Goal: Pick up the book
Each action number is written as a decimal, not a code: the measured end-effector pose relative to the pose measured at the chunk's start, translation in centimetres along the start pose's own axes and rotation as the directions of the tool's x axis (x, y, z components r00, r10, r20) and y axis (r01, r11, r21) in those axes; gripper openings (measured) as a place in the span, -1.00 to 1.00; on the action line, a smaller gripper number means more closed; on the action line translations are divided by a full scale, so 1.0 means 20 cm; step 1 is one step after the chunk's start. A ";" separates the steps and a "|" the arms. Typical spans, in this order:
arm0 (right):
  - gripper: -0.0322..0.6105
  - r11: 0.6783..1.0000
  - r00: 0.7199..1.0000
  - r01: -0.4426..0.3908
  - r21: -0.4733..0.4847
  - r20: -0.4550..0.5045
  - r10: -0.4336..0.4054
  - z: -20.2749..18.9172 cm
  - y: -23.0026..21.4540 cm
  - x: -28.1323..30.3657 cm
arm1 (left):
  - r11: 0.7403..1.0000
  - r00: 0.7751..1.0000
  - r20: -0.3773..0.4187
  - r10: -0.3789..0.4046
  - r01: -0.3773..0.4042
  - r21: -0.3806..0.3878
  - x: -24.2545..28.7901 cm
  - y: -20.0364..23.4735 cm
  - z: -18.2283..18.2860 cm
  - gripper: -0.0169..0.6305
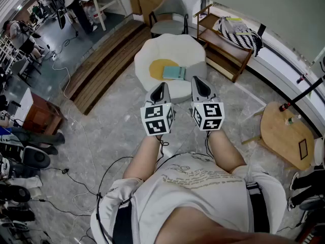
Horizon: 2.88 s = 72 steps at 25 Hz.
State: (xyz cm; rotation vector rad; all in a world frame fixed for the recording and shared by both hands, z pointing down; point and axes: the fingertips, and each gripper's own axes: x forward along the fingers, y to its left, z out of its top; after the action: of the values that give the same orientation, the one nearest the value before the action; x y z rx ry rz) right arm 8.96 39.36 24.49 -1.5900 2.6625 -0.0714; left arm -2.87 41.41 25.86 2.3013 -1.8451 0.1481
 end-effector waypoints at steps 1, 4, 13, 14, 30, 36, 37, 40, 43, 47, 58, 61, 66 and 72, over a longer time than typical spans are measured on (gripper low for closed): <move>-0.82 1.000 1.000 -0.001 0.002 0.000 0.001 0.00 -0.01 0.01 | 1.000 1.000 -0.001 0.001 -0.001 0.002 0.01 0.00 0.00 -0.89; -0.82 1.000 1.000 -0.001 0.006 0.001 0.001 0.00 -0.04 0.04 | 1.000 1.000 -0.003 0.003 -0.003 0.009 0.05 -0.02 0.01 -0.89; -0.82 0.999 1.000 -0.020 0.045 0.010 0.020 0.00 -0.10 0.09 | 0.999 1.000 -0.017 0.026 -0.026 0.019 0.14 -0.03 0.01 -0.89; -0.82 0.999 1.000 -0.022 0.048 0.011 0.022 0.00 -0.11 0.10 | 0.999 0.999 -0.017 0.028 -0.028 0.019 0.15 -0.03 0.01 -0.89; -0.81 0.996 0.998 -0.063 0.063 -0.015 0.064 -0.08 -0.32 0.11 | 0.998 0.997 -0.048 0.055 -0.053 0.038 0.30 -0.21 -0.07 -0.89; -0.81 0.997 0.998 -0.049 0.062 -0.032 0.051 -0.13 -0.37 0.25 | 0.999 0.998 -0.056 0.041 -0.039 0.020 0.43 -0.15 -0.11 -0.89; -0.81 0.997 0.998 -0.045 0.059 -0.034 0.047 -0.14 -0.38 0.28 | 0.999 0.998 -0.057 0.035 -0.034 0.018 0.46 -0.13 -0.11 -0.89; -0.82 0.998 0.999 -0.029 0.052 -0.034 0.030 -0.12 -0.40 0.40 | 1.000 0.998 -0.057 0.015 -0.014 0.019 0.57 -0.06 -0.09 -0.89; -0.81 0.999 1.000 -0.016 0.036 -0.026 0.017 -0.08 -0.40 0.53 | 1.000 0.999 -0.046 -0.006 0.007 0.015 0.68 0.02 -0.03 -0.89; -0.81 1.000 1.000 -0.003 0.025 -0.027 0.003 -0.06 -0.37 0.70 | 0.999 0.999 -0.041 -0.028 0.029 0.014 0.81 0.13 0.04 -0.89; -0.81 0.999 0.999 0.033 0.006 -0.021 -0.033 -0.01 -0.20 1.08 | 0.997 0.997 -0.020 -0.077 0.076 -0.004 0.98 0.49 0.15 -0.89; -0.81 0.999 0.999 0.035 -0.002 -0.020 -0.035 -0.01 -0.15 1.13 | 0.997 0.997 -0.021 -0.074 0.074 -0.025 1.00 0.59 0.13 -0.89; -0.81 0.999 0.998 0.044 -0.004 -0.051 -0.044 -0.08 -0.15 1.21 | 0.996 0.996 -0.047 -0.081 0.079 -0.047 1.06 0.66 0.07 -0.89; -0.81 0.998 0.997 0.063 0.030 -0.054 -0.061 -0.11 -0.24 1.33 | 0.994 0.993 -0.068 -0.101 0.098 -0.040 1.22 0.68 0.06 -0.89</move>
State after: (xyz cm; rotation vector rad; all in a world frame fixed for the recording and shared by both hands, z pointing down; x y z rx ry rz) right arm 0.51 13.66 26.73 -1.6847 2.6363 -0.1583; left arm -10.69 14.94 30.56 2.3263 -1.6818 0.1766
